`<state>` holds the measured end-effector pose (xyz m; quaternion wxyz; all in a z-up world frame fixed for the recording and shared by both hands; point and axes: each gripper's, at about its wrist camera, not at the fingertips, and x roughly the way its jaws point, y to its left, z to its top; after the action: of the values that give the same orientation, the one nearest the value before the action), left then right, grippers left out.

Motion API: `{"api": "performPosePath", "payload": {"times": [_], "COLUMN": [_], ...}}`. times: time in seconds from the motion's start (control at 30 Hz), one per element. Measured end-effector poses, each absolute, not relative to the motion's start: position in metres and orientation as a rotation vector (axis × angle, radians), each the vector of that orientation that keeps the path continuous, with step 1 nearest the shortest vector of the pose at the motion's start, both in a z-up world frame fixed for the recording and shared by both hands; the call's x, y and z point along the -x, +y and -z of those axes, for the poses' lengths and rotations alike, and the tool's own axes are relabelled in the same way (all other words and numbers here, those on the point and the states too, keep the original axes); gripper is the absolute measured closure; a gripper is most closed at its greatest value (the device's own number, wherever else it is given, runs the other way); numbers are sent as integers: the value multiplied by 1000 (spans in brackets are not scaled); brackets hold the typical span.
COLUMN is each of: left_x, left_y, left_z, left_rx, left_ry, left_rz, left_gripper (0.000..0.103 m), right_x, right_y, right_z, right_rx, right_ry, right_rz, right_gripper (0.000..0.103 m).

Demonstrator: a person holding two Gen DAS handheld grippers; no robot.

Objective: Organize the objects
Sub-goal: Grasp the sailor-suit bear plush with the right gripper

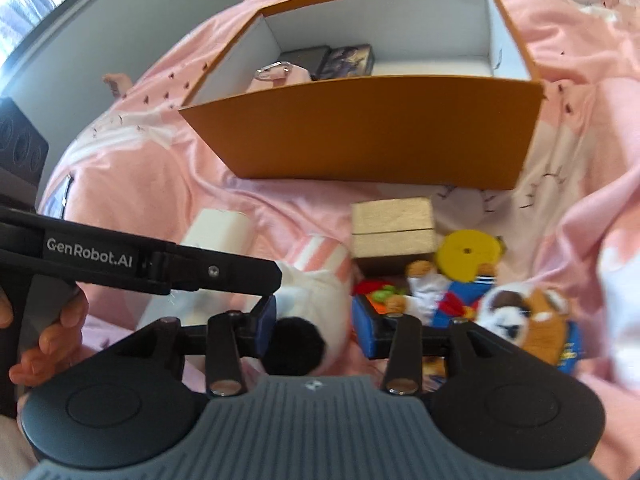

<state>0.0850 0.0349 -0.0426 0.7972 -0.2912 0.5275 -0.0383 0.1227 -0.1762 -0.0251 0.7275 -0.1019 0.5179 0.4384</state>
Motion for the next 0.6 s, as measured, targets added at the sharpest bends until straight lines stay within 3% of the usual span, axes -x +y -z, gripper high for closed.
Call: {"api": "performPosePath", "payload": {"times": [0.2, 0.43, 0.6], "left_x": [-93, -106, -116], "left_y": [6, -10, -11], "left_z": [35, 41, 52], "left_rx": [500, 424, 446], "left_ry": [1180, 1241, 1277], "left_rz": [84, 52, 20], "left_gripper": [39, 31, 25], "right_x": [-132, -141, -134], "right_y": [-191, -184, -168], "right_z": [10, 28, 47], "right_rx": [453, 721, 902], "right_ry": [1073, 1049, 1021], "right_rz": [-969, -1034, -1097], "right_gripper": [58, 58, 51]}}
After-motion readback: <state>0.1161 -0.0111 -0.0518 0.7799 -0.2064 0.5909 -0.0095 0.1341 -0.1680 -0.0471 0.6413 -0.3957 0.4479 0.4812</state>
